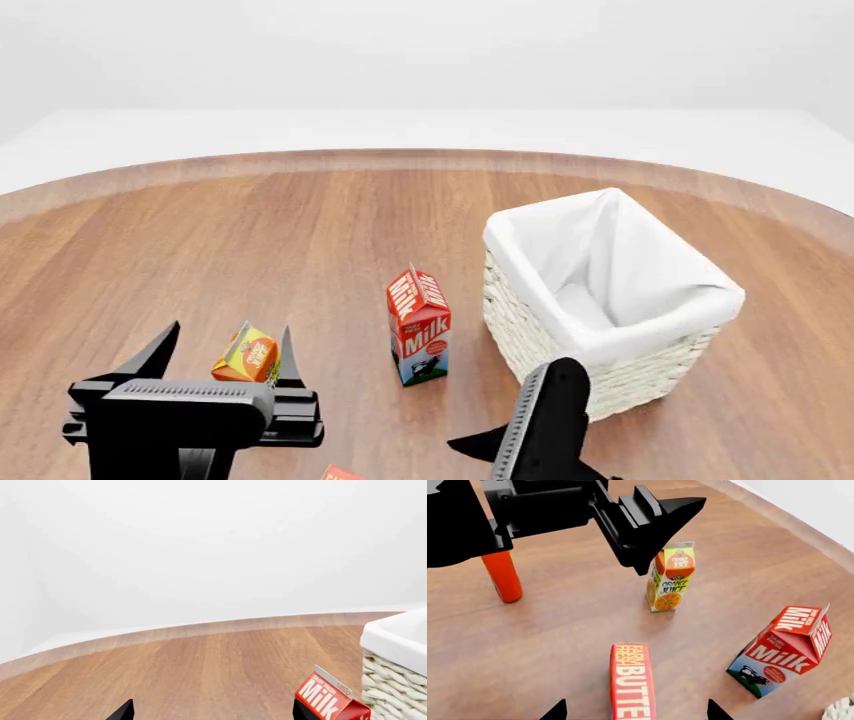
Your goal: Pick up the cream cheese box and the butter, and put them in the basket.
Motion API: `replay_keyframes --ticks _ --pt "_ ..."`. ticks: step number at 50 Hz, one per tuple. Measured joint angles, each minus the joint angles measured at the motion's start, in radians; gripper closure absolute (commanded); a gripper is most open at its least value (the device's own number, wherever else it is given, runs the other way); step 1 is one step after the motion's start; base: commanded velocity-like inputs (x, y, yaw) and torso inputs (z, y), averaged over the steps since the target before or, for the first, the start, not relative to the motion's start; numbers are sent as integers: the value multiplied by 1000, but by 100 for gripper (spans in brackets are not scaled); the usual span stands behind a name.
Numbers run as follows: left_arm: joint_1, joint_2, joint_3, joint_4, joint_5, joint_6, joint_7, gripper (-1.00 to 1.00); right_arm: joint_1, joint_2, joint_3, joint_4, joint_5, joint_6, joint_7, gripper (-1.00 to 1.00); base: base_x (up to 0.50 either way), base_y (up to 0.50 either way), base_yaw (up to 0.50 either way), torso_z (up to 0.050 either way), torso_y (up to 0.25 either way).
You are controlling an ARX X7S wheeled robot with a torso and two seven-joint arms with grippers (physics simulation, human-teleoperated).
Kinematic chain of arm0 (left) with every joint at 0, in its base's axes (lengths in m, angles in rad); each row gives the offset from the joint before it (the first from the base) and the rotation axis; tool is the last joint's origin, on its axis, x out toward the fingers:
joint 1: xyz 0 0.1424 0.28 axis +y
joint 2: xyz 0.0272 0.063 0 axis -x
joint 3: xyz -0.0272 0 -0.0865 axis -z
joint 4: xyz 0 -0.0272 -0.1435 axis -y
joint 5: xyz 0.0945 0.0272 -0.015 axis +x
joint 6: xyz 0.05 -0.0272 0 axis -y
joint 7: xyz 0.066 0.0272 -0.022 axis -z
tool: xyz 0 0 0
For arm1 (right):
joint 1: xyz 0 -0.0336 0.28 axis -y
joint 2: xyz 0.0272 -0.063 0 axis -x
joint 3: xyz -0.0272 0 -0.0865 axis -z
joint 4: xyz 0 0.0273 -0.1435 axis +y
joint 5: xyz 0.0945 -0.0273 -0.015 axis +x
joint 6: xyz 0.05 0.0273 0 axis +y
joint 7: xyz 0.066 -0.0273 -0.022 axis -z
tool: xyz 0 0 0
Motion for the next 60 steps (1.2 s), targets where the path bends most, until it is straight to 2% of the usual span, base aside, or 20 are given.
replay_keyframes --ticks 15,60 --pt "-1 -5 4 0 -3 3 -6 -100 -22 -68 -58 59 -91 35 -2 -100 0 0 0 0 0" --pt "-7 -18 19 -2 -14 13 -22 -100 -67 -156 -178 186 -296 58 -78 -100 0 0 0 0 0"
